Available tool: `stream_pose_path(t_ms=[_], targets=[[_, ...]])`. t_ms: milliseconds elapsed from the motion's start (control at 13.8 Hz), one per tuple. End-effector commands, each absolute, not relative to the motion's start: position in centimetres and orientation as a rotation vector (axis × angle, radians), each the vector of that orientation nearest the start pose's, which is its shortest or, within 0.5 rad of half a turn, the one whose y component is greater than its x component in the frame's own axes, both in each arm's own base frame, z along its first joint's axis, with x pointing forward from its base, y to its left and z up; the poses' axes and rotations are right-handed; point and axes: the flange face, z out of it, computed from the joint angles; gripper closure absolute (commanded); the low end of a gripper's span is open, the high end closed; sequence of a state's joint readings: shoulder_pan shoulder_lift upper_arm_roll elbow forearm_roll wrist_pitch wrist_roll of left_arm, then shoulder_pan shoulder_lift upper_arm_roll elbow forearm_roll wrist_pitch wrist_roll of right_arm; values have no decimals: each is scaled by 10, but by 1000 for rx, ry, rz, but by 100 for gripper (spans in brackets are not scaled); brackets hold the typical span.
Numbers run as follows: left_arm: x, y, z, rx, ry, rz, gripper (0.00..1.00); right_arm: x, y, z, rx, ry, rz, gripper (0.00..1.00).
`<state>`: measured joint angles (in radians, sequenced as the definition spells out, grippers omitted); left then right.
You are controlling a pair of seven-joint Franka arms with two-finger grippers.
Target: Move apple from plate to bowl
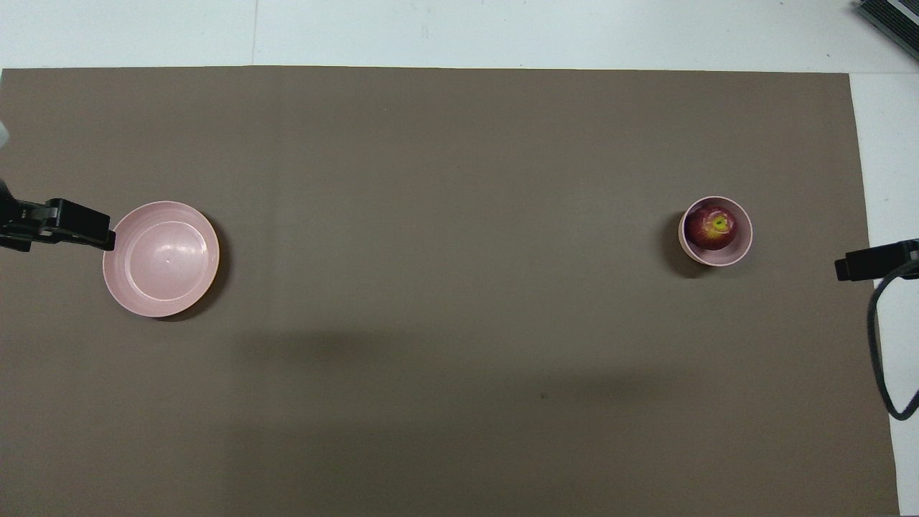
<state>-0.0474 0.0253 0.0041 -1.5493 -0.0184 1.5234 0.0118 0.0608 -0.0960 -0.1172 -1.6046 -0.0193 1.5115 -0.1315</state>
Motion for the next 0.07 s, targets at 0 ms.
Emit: stream_pose_path(t_ms=[0], targets=[[552,-24,620,-3168,82,88,0,512,-34,656,-3149,-132,0,0]])
